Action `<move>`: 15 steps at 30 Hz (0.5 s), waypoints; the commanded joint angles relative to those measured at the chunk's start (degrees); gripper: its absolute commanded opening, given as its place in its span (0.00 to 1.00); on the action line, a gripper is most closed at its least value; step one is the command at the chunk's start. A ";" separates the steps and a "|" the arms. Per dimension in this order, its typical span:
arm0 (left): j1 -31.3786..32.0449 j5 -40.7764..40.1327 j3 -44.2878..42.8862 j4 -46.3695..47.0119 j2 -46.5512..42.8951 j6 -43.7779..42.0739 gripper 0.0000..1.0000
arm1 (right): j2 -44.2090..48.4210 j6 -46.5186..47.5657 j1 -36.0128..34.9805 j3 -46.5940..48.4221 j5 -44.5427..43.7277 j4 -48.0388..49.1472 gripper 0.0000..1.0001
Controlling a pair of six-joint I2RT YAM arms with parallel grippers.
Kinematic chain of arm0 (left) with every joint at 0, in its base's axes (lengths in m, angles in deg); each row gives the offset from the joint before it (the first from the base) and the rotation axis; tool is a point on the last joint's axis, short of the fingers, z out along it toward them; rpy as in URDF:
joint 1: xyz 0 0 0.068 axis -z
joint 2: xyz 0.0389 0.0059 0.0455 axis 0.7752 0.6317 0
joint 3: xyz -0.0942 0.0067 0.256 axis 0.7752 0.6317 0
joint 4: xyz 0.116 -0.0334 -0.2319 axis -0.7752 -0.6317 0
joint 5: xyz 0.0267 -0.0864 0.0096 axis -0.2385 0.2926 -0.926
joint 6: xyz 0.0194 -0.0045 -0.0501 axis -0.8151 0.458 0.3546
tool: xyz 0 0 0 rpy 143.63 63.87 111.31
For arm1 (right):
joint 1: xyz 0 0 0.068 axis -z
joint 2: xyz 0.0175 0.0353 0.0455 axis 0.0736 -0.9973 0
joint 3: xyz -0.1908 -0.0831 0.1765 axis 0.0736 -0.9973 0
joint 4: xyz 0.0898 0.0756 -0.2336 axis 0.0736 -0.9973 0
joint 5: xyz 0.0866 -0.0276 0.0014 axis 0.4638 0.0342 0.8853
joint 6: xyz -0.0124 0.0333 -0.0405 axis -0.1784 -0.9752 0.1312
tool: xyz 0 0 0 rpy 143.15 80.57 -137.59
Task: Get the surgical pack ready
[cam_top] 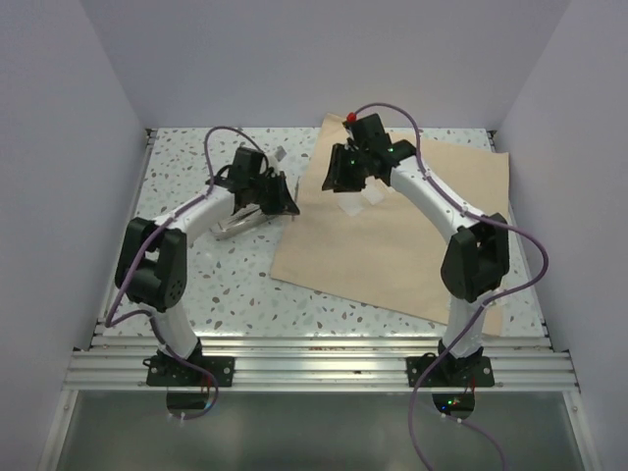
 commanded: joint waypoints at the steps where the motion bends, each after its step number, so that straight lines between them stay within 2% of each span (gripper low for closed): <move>1: -7.39 -4.25 -0.51 -5.18 -4.74 -5.18 0.00 | -3.65 9.74 0.06 9.86 -3.29 -6.84 0.41; 3: -11.25 -6.00 -2.53 -7.30 -3.52 -6.33 0.00 | -4.71 11.24 0.67 11.01 -3.98 -6.32 0.49; 5: -13.38 -7.15 -5.15 -10.03 -1.41 -7.56 0.00 | -6.55 10.55 1.55 11.80 -4.17 -6.93 0.62; 8: -17.42 -7.42 -8.40 -11.17 2.45 -8.09 0.00 | -10.06 7.04 5.85 13.39 4.68 -8.35 0.67; 9: -17.95 -7.25 -9.29 -11.44 3.60 -8.09 0.00 | -9.90 3.72 8.47 9.65 7.84 -5.91 0.75; 10: -18.39 -6.90 -10.17 -12.05 4.66 -7.83 0.00 | -9.46 1.94 9.54 7.00 12.83 -3.10 0.75; 11: -19.35 -6.37 -11.66 -12.14 6.67 -7.57 0.00 | -8.94 0.27 10.51 4.45 14.54 3.37 0.76; 12: -19.62 -5.15 -12.19 -12.06 7.56 -7.39 0.00 | -8.76 -1.31 11.65 1.55 16.21 5.35 0.78; 15: -19.72 -5.04 -15.70 -12.40 10.90 -9.75 0.00 | -11.12 1.04 11.75 4.23 15.26 2.65 0.77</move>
